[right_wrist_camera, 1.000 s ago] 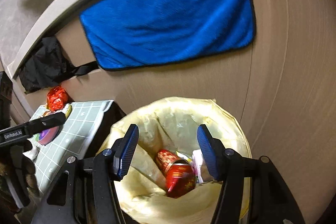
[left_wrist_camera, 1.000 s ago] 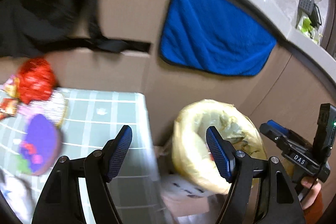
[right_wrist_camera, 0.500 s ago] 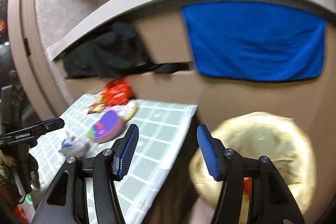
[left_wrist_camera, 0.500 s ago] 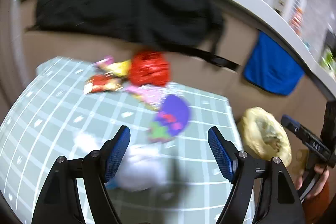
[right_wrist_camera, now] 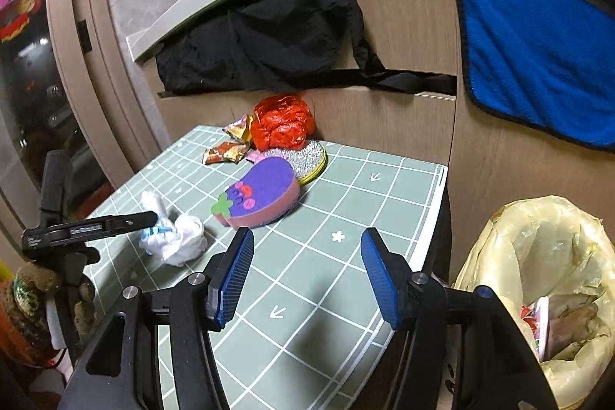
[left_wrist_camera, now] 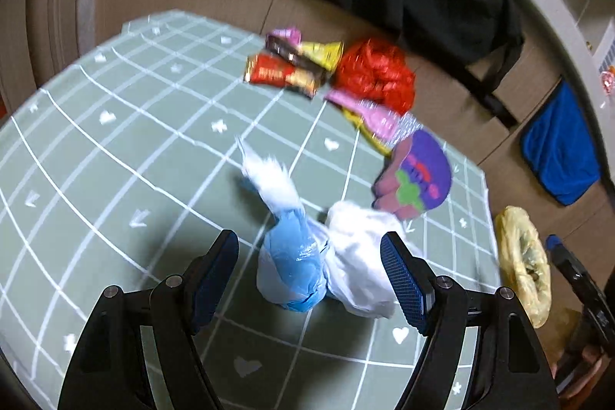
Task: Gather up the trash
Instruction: 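Grasp the white-and-blue plastic bag bundle with the left tool while the right tool approaches the purple sponge, then grasp the purple foam sponge with the right tool and lift it, then carry the bag bundle and sponge over the bin and open both tools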
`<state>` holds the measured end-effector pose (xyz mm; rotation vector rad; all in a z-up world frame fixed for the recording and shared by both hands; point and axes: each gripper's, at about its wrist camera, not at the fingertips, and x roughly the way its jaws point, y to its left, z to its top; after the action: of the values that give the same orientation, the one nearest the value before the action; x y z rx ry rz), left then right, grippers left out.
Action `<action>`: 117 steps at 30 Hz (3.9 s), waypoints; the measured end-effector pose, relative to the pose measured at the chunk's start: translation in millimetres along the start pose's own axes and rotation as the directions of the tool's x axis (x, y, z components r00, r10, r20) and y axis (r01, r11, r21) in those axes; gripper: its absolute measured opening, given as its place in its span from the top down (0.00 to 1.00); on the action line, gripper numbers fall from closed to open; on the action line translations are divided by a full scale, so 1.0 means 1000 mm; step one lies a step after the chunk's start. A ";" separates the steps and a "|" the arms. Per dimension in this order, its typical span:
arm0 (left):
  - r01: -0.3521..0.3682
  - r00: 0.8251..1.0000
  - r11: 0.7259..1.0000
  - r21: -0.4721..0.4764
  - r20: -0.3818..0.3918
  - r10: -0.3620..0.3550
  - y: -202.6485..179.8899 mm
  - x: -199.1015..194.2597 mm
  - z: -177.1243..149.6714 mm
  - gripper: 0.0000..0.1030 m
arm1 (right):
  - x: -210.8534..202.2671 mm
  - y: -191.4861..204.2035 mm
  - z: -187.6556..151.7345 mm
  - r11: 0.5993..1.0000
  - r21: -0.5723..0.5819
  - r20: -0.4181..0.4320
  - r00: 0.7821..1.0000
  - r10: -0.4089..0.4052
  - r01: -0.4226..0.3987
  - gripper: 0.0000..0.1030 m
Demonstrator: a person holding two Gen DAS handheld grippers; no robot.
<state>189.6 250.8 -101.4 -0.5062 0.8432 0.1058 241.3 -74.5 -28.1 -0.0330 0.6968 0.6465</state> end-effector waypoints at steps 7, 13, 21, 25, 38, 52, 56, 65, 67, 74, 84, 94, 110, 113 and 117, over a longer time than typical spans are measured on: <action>-0.040 0.999 0.999 0.006 -0.028 0.040 -0.005 0.016 -0.001 0.31 | 0.003 -0.006 -0.003 1.000 0.019 -0.018 1.000 -0.011 0.011 0.46; -0.039 0.999 0.998 -0.039 -0.038 0.037 0.008 0.014 0.003 0.53 | 0.016 -0.003 0.004 0.997 0.069 -0.017 0.999 0.034 -0.033 0.46; -0.010 0.998 1.000 0.012 0.058 0.009 0.016 -0.022 0.006 0.68 | 0.068 0.028 0.025 0.994 0.091 -0.068 0.996 0.066 -0.059 0.46; -0.032 0.986 0.998 0.052 0.166 0.023 0.017 -0.054 0.015 0.68 | 0.097 0.037 0.035 0.990 0.135 -0.080 0.995 0.054 -0.042 0.46; -0.007 0.988 1.000 -0.023 0.156 0.010 0.063 -0.059 0.031 0.68 | 0.169 0.037 0.038 0.964 0.262 -0.150 0.989 0.004 0.036 0.41; 0.029 0.993 0.999 -0.038 0.118 -0.024 0.054 -0.045 0.033 0.68 | 0.192 0.060 0.042 0.984 0.175 -0.197 0.979 0.053 -0.018 0.32; 0.023 0.994 0.999 -0.047 0.110 -0.018 0.054 -0.048 0.030 0.68 | 0.193 0.066 0.039 0.981 0.177 -0.220 0.969 0.117 -0.078 0.43; 0.013 0.986 1.000 0.015 0.167 -0.015 0.028 -0.067 0.033 0.68 | 0.113 0.079 0.059 0.998 -0.017 -0.076 0.995 0.063 -0.064 0.73; 0.009 0.982 0.999 0.052 0.188 -0.018 0.012 -0.073 0.035 0.68 | 0.095 0.075 0.062 0.998 -0.031 -0.051 0.997 0.057 -0.059 0.73; 0.007 0.961 0.982 0.188 0.269 -0.059 -0.055 -0.089 0.043 0.68 | 0.023 0.054 0.071 0.998 -0.070 0.068 0.998 0.001 0.004 0.73; 0.085 0.931 0.909 0.407 0.294 -0.218 -0.192 -0.089 0.049 0.68 | -0.087 -0.016 0.077 0.984 -0.059 0.247 0.958 -0.146 0.165 0.73; 0.159 0.901 0.822 0.547 0.260 -0.347 -0.310 -0.070 0.035 0.68 | -0.154 -0.094 0.078 0.950 0.005 0.317 0.901 -0.298 0.312 0.73; 0.223 0.908 0.752 0.621 0.148 -0.392 -0.385 -0.020 0.005 0.68 | -0.171 -0.166 0.043 0.924 0.115 0.290 0.878 -0.382 0.365 0.73; 0.235 0.913 0.750 0.618 0.125 -0.389 -0.390 -0.010 0.000 0.68 | -0.170 -0.175 0.038 0.923 0.129 0.281 0.879 -0.385 0.363 0.73; 0.242 0.917 0.743 0.624 0.104 -0.385 -0.396 0.000 -0.006 0.68 | -0.167 -0.184 0.032 0.921 0.143 0.268 0.882 -0.388 0.362 0.73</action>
<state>298.3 -99.1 48.5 -0.0198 0.5088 -0.4113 266.7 -306.1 64.9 0.0105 0.4135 0.2357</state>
